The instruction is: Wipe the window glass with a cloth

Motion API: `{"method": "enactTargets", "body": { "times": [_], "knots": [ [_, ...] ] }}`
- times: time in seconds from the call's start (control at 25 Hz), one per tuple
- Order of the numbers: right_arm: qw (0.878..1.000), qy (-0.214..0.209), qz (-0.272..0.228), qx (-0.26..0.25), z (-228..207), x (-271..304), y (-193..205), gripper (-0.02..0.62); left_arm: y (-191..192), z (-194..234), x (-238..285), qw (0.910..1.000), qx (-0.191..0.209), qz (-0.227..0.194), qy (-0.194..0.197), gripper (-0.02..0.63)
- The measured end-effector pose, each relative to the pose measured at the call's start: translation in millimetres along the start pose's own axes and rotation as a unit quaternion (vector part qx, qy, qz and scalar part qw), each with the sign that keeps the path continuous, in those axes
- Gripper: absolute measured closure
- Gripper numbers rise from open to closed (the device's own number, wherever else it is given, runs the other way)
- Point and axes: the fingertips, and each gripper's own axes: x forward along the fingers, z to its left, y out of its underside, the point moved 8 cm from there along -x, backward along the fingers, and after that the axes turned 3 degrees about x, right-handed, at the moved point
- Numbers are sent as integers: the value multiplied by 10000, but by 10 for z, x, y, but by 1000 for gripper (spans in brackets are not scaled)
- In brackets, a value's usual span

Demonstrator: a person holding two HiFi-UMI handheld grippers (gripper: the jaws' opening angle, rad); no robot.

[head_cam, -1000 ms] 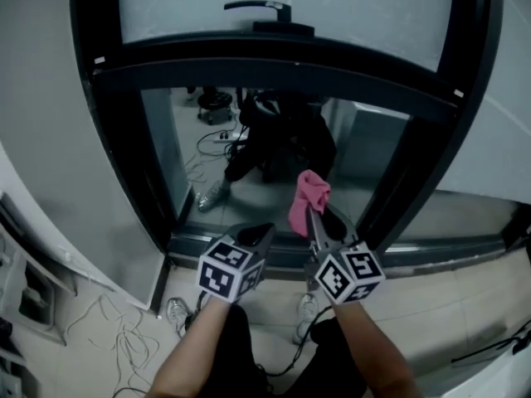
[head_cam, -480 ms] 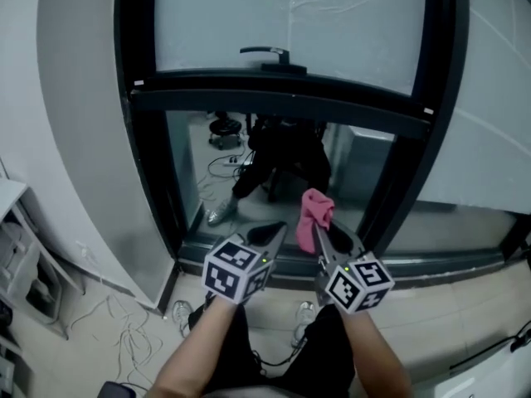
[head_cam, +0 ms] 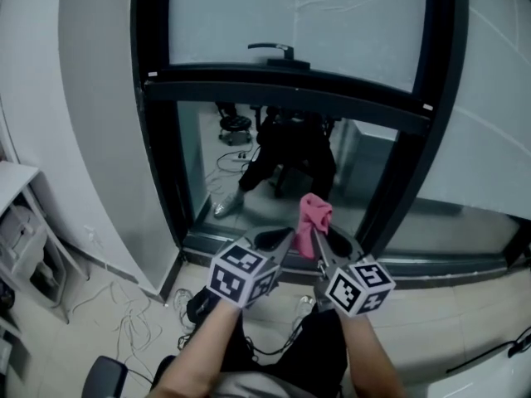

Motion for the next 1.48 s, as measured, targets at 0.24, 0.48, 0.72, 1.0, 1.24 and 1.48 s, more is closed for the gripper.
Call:
{"method": "enactTargets", "body": {
  "times": [0.24, 0.48, 0.72, 1.0, 1.24, 1.48],
  "knots": [
    [9998, -181, -104, 4, 95, 49, -41, 546, 45, -42, -9, 9999, -13, 60, -92, 604],
    [9997, -232, -57, 97, 21, 44, -19, 546, 49, -30, -42, 9998, -84, 9, -159, 604],
    [9997, -253, -2, 34, 39, 44, -57, 546, 22, -51, -52, 9998, -102, -25, -171, 604],
    [9992, -369, 13, -124, 38, 47, -55, 546, 37, -96, -53, 9998, -91, -26, -171, 604],
    [9994, -245, 93, -221, 66, 26, -76, 546, 12, -107, -58, 9998, -32, -46, -212, 604],
    [9993, -227, 131, -284, 49, 40, -52, 546, 22, -97, -58, 9997, -12, -60, -233, 604]
  ]
}}
